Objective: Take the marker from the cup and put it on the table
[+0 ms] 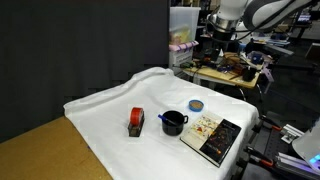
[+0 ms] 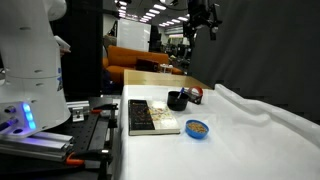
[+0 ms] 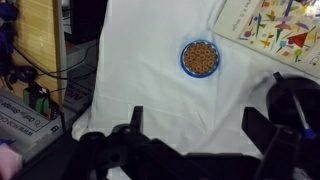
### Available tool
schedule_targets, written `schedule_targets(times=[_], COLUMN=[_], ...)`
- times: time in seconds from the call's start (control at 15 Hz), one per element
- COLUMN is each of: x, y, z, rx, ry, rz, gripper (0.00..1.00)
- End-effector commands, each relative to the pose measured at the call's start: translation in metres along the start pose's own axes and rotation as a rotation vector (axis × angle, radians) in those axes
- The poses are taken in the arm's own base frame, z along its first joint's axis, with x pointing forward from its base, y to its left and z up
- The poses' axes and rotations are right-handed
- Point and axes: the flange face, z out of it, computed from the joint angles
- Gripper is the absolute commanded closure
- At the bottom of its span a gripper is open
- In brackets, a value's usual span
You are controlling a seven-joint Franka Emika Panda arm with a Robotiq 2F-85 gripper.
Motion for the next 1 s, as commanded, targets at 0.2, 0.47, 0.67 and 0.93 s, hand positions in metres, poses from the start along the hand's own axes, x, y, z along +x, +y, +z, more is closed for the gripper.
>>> schedule_targets(times=[0.2, 0.47, 0.67, 0.93], x=[0.037, 0.051, 0.047, 0.047], y=[-0.034, -0.058, -0.060, -0.059], z=[-0.003, -0.009, -0.008, -0.008], rx=[-0.060, -0.063, -0.042, -0.043], ry=[-0.011, 0.002, 0.024, 0.022], rz=[-0.063, -0.113, -0.114, -0.112], gripper=[0.00, 0.00, 0.00, 0.00])
